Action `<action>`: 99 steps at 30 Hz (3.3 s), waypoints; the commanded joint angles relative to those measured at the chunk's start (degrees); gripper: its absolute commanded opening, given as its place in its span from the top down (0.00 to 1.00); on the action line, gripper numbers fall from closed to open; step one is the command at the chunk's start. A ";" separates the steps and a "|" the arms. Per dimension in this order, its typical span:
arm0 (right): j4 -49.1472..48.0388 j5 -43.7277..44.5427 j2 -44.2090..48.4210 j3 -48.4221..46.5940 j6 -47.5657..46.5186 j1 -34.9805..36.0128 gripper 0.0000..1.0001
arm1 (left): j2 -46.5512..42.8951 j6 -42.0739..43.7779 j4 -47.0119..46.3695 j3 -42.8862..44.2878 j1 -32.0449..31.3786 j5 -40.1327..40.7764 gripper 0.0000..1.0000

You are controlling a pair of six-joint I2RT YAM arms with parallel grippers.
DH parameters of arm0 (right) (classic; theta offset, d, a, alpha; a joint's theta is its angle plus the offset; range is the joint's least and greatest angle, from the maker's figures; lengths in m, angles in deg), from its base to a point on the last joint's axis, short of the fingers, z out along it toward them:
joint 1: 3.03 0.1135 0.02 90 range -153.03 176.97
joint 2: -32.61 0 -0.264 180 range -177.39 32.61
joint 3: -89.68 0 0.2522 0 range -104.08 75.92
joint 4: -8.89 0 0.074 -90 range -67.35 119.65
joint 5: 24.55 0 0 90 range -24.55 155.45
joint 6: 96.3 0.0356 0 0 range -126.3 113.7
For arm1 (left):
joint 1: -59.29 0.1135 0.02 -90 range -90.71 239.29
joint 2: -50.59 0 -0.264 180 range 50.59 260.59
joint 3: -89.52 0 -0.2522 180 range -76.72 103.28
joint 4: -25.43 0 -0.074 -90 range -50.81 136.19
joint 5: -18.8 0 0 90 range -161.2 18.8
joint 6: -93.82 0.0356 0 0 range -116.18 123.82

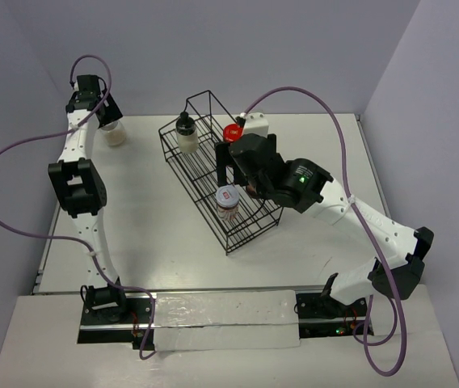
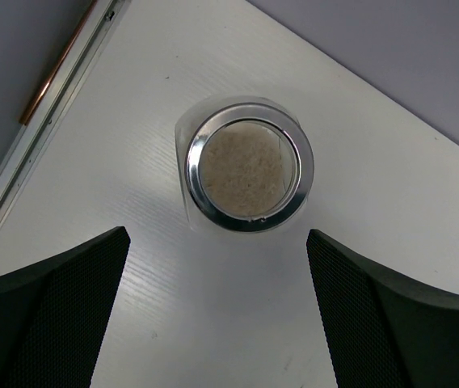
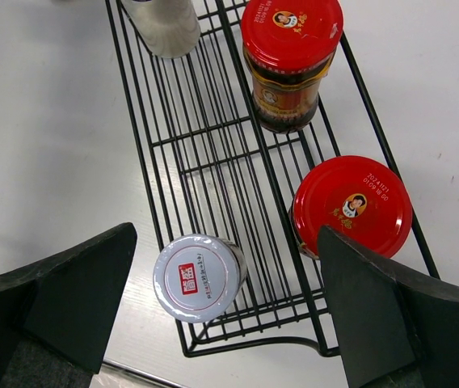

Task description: Organize the condiment bottles

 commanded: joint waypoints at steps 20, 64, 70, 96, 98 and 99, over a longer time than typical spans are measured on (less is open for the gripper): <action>-3.31 -0.32 0.47 2.01 -0.74 -1.13 0.00 | 6.72 2.17 -7.79 6.99 -3.16 7.87 0.00; -4.01 -2.20 0.24 2.49 -1.71 -2.27 0.00 | 9.62 0.45 -10.34 8.43 -3.79 12.26 0.07; -4.11 -2.56 0.33 2.84 -1.63 -2.28 0.00 | 9.08 0.00 -10.08 7.88 -3.88 11.19 0.27; -2.78 -2.38 3.32 2.67 1.10 -2.19 0.00 | -16.39 -0.09 -8.75 -10.39 -7.66 11.80 0.90; -2.12 -2.38 3.82 2.75 1.85 -2.27 0.00 | -18.81 0.25 -6.16 -11.36 -8.31 11.29 0.90; -1.93 -2.31 4.21 2.98 2.41 -2.27 0.00 | -19.97 0.41 -5.22 -13.06 -8.88 11.28 0.90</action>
